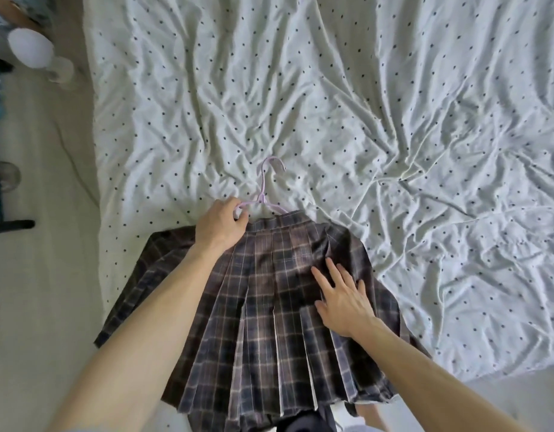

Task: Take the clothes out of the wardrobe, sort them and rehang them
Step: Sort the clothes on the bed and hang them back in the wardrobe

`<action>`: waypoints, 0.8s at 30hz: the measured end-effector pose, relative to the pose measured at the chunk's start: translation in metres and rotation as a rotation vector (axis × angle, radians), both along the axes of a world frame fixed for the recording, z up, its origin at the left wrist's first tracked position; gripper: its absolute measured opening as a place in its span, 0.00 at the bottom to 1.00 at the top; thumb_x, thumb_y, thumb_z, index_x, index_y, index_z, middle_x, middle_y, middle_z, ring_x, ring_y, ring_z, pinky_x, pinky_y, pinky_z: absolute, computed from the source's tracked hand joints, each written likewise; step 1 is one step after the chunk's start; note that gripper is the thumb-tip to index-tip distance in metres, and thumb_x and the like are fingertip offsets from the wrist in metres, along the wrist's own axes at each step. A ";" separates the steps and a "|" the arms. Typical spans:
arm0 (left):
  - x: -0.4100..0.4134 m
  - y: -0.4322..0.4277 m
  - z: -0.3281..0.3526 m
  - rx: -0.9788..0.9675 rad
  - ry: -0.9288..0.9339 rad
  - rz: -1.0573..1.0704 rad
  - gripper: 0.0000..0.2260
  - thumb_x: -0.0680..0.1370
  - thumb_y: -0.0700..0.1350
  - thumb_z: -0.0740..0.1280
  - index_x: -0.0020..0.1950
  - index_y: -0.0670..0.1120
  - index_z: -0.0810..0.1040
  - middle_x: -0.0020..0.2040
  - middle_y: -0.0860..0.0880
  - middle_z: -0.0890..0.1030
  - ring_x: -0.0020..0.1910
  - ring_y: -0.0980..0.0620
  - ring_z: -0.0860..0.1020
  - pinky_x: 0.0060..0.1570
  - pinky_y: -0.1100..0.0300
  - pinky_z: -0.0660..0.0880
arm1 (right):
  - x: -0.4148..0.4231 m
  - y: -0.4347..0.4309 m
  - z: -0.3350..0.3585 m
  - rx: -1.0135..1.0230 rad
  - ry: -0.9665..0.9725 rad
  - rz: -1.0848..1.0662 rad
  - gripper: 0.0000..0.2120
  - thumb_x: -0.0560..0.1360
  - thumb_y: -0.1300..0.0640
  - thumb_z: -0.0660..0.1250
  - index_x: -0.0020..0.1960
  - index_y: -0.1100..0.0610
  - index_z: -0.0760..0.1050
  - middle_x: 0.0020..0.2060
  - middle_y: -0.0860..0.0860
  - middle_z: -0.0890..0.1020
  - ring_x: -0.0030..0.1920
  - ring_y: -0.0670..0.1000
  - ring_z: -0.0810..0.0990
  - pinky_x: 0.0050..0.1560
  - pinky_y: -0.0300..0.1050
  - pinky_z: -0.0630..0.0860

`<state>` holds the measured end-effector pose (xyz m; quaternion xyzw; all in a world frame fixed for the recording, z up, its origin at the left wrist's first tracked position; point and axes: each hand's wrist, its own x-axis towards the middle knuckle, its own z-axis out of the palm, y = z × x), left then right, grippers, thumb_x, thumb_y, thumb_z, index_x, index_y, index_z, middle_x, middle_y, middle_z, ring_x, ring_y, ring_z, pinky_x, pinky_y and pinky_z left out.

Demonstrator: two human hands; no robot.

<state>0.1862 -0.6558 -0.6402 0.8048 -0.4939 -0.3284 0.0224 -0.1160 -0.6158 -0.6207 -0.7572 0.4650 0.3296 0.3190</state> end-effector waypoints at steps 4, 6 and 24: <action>-0.013 -0.002 0.063 -0.008 0.228 0.018 0.10 0.81 0.54 0.64 0.54 0.50 0.81 0.46 0.53 0.80 0.47 0.51 0.79 0.47 0.55 0.74 | -0.008 -0.020 0.033 0.133 -0.175 -0.436 0.34 0.80 0.40 0.59 0.80 0.47 0.50 0.77 0.54 0.63 0.75 0.55 0.63 0.73 0.54 0.63; -0.026 0.005 0.100 0.019 0.280 -0.047 0.07 0.80 0.54 0.67 0.50 0.52 0.81 0.45 0.57 0.80 0.46 0.56 0.79 0.49 0.57 0.75 | -0.013 -0.031 0.061 0.103 -0.302 -0.639 0.33 0.80 0.40 0.60 0.80 0.46 0.51 0.71 0.51 0.72 0.68 0.51 0.74 0.66 0.45 0.70; -0.323 0.031 0.404 -0.163 0.625 -0.418 0.16 0.72 0.57 0.76 0.38 0.45 0.80 0.32 0.54 0.77 0.33 0.56 0.73 0.41 0.58 0.70 | -0.281 -0.015 0.339 -0.073 -0.436 -0.598 0.31 0.75 0.27 0.51 0.55 0.48 0.81 0.50 0.46 0.84 0.55 0.50 0.80 0.62 0.48 0.71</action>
